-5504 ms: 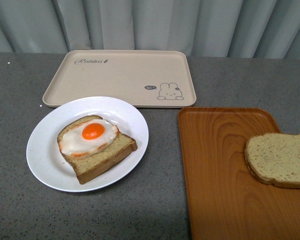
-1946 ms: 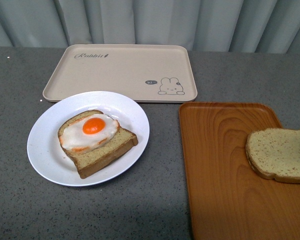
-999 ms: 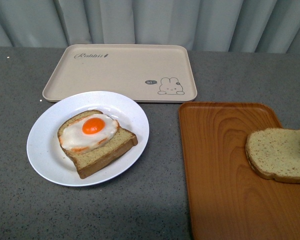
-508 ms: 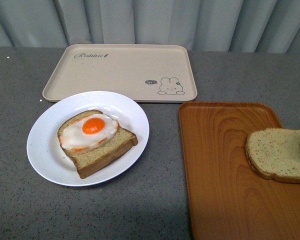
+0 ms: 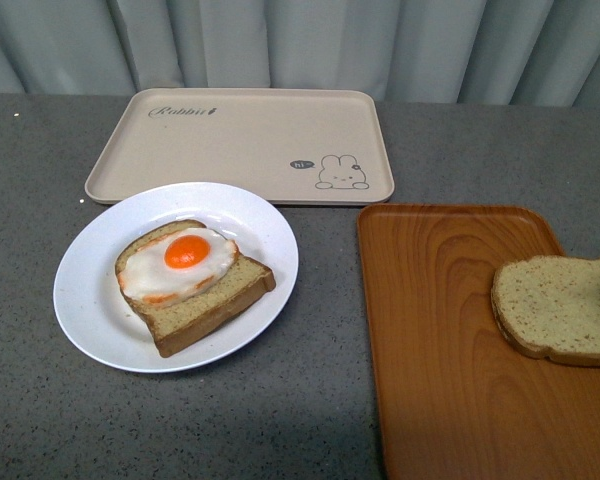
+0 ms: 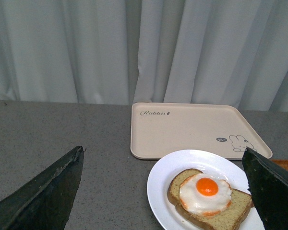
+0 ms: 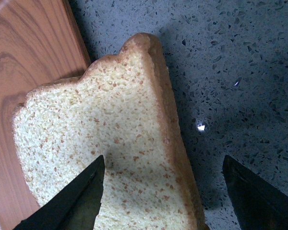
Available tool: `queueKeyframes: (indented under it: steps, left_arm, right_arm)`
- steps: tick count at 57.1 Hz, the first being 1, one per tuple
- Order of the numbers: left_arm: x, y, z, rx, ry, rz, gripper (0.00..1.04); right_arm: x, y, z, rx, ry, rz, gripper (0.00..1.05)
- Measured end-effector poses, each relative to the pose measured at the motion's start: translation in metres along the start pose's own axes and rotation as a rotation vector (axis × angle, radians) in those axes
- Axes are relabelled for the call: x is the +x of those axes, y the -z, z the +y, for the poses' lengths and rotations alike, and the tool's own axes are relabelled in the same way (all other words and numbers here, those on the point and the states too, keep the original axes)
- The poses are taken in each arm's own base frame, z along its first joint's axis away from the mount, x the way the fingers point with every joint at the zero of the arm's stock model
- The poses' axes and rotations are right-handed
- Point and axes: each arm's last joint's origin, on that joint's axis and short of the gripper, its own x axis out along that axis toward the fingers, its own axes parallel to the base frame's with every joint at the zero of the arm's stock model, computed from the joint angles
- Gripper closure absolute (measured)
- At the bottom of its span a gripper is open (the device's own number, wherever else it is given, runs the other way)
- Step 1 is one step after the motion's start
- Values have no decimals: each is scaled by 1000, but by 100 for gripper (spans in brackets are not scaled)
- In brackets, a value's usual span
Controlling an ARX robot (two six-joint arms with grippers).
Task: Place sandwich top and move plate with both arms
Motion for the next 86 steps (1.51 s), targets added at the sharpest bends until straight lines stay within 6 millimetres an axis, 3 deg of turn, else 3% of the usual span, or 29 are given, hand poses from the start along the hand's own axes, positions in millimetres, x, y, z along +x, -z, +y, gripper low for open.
queueKeyframes:
  steps: [6, 22, 39, 53, 60, 68, 75, 86]
  left_arm:
    - [0, 0, 0, 0, 0, 0, 6]
    - [0, 0, 0, 0, 0, 0, 6]
    - [0, 0, 0, 0, 0, 0, 6]
    - [0, 0, 0, 0, 0, 0, 6]
    - [0, 0, 0, 0, 0, 0, 6]
    - [0, 0, 0, 0, 0, 0, 6]
    - [0, 0, 0, 0, 0, 0, 6]
    - [0, 0, 0, 0, 0, 0, 6]
  right_arm:
    - [0, 0, 0, -3, -6, 2, 66]
    - [0, 0, 0, -3, -6, 2, 104]
    - [-6, -1, 4, -12, -39, -16, 103]
    - [-30, -2, 20, -46, -111, -73, 103]
    - [-54, -9, 44, -99, -186, -145, 103]
    - [-82, -17, 102, -232, -317, -224, 103]
    - [-76, -16, 141, -305, -392, -214, 103]
    - [-40, -3, 202, -379, -505, -122, 103]
